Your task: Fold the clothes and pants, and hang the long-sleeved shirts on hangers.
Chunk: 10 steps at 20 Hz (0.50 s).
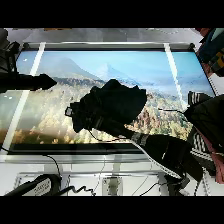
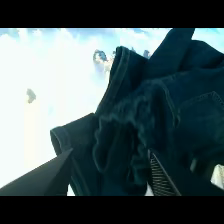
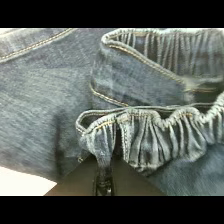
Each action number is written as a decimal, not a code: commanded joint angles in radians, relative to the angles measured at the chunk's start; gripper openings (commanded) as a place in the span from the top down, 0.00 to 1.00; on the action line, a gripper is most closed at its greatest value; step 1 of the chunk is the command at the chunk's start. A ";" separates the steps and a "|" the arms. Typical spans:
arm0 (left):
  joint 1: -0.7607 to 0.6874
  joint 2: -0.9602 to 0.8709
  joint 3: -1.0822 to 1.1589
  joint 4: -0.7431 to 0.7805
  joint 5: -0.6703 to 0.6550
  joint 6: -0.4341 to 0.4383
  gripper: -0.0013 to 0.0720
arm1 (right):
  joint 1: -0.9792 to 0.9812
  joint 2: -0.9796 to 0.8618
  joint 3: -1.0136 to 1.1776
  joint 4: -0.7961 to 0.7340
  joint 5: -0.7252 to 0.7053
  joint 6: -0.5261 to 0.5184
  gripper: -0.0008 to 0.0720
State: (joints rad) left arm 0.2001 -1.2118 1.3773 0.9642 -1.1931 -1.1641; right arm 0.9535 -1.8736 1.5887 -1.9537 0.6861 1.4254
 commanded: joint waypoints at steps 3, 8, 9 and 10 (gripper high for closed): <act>-0.001 -0.031 0.000 0.001 0.023 0.002 0.94 | -0.114 0.003 0.256 -0.040 0.249 0.021 0.93; 0.003 -0.052 -0.012 0.038 -0.047 0.076 0.94 | -0.349 0.117 0.359 -0.032 0.425 0.146 0.93; 0.011 -0.052 -0.035 0.054 -0.088 0.090 0.94 | -0.407 0.146 0.358 -0.031 0.457 0.166 0.93; 0.021 -0.052 -0.072 0.053 -0.121 0.098 0.94 | -0.475 0.174 0.358 -0.031 0.500 0.192 0.93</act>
State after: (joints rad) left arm 0.2077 -1.2591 1.3495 0.9909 -1.2293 -1.1118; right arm 0.6231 -1.7664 1.9179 -1.9862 1.0565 1.5448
